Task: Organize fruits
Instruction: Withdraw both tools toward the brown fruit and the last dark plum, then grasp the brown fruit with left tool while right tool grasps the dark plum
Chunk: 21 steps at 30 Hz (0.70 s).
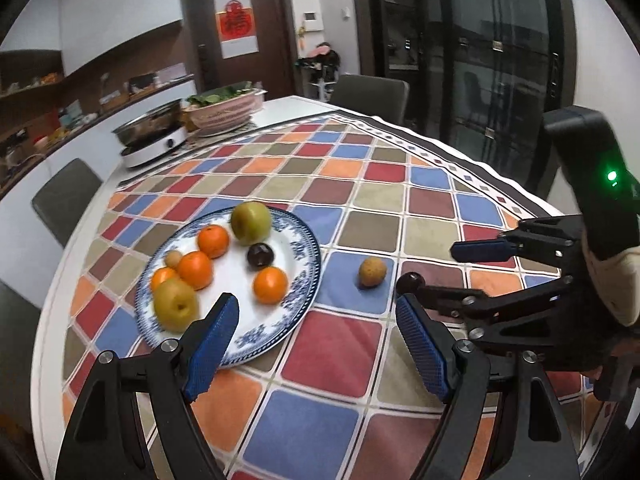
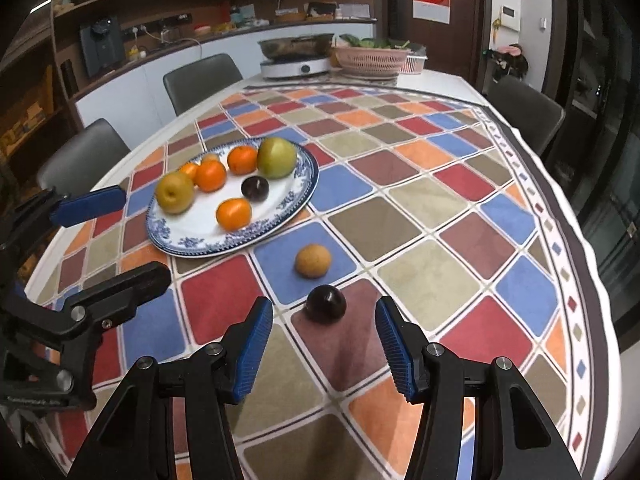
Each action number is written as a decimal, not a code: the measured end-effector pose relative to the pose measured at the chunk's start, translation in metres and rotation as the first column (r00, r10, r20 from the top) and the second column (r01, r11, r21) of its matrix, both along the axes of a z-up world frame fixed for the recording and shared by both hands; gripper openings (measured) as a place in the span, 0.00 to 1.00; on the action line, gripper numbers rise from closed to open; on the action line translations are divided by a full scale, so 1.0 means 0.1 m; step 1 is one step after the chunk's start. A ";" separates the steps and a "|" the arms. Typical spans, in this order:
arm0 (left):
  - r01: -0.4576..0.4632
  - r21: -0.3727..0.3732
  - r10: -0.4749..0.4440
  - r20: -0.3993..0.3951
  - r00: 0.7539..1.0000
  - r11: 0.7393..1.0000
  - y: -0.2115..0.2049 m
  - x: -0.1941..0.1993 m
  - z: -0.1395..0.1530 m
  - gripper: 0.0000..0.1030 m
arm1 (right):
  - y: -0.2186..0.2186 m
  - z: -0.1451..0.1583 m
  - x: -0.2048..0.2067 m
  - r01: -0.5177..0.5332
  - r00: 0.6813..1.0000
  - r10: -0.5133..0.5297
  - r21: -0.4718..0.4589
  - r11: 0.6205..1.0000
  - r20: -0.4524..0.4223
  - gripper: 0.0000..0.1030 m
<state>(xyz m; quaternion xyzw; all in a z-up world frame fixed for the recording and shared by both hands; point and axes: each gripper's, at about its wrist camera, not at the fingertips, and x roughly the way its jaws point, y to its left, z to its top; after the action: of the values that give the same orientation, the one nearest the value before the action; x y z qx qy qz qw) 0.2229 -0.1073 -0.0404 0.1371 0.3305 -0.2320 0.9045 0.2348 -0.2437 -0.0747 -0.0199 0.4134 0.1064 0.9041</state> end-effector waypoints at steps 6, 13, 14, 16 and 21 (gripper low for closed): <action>0.113 0.018 -0.112 -0.029 0.993 0.993 -0.10 0.26 -0.12 0.76 | 0.03 -0.17 0.13 -0.001 0.999 0.000 -0.033 0.999 -0.037 0.45; 0.274 0.083 -0.270 -0.053 0.961 0.958 -0.26 0.48 -0.30 0.66 | 0.03 -0.24 0.14 0.012 0.999 -0.014 -0.039 0.999 -0.048 0.42; 0.301 0.090 -0.296 -0.063 0.953 0.950 -0.29 0.51 -0.34 0.65 | 0.03 -0.25 0.15 0.014 0.999 -0.016 -0.042 0.999 -0.050 0.42; 0.334 0.101 -0.327 -0.076 0.942 0.937 -0.34 0.54 -0.39 0.62 | 0.03 -0.26 0.16 0.019 0.998 -0.021 -0.044 0.999 -0.052 0.42; 0.374 0.108 -0.365 -0.094 0.926 0.921 -0.40 0.65 -0.47 0.58 | 0.02 -0.31 0.21 0.020 0.998 -0.023 -0.040 0.999 -0.066 0.38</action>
<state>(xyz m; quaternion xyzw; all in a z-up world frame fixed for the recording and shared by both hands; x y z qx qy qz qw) 0.2874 -0.1474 -0.0878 0.2444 0.3448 -0.3823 0.8217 0.2559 -0.2420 -0.1058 -0.0295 0.4455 0.0892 0.8904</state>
